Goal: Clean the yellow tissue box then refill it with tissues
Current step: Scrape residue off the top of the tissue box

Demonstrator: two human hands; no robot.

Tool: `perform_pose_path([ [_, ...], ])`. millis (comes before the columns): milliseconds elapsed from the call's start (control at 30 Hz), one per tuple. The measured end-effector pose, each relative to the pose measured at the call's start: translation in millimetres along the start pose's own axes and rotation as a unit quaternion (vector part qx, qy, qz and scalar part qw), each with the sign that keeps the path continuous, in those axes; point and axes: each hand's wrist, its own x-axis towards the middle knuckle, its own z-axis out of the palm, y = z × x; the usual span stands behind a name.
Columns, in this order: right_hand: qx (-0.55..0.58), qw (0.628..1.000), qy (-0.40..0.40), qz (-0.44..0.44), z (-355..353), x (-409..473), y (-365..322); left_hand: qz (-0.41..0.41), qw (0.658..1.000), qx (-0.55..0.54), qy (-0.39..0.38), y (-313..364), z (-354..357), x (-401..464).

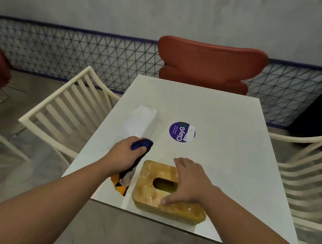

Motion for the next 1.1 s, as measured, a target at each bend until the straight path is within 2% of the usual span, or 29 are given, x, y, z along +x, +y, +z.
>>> perform_pose_path([
  [133, -0.022, 0.999, -0.023, -0.033, 12.6, 7.3, -2.1, 0.002, 0.998, 0.055, -0.015, -17.3, -3.0, -5.7],
  [267, -0.021, 0.999, -0.009, -0.043, 21.4, 9.9, -8.8, -0.008, 0.998, 0.067, -0.008, -26.2, -0.5, -2.8],
  [500, -0.033, 0.999, -0.021, -0.034, 19.8, 7.7, -8.7, 0.078, 0.982, 0.17, -0.015, -22.0, 17.2, 7.1],
  [567, -0.035, 0.999, -0.024, -0.034, 18.3, 8.0, -7.3, 0.117, 0.967, 0.225, -0.028, -14.5, 22.6, 10.7],
  [700, -0.041, 0.998, -0.028, -0.028, 16.6, 8.7, -9.8, 0.207, 0.913, 0.344, -0.076, -1.3, 34.7, 20.4],
  [833, -0.047, 0.998, -0.035, -0.019, 15.6, 8.8, -12.9, 0.248, 0.865, 0.417, -0.126, -10.0, 31.2, 26.6],
  [967, -0.048, 0.998, -0.031, -0.015, 15.1, 6.7, -14.3, 0.25, 0.858, 0.439, -0.092, -26.1, 19.7, 28.0],
  [1100, -0.054, 0.998, -0.03, -0.017, 15.4, 7.1, -14.8, 0.272, 0.851, 0.437, -0.101, -15.8, 38.1, 22.0],
])
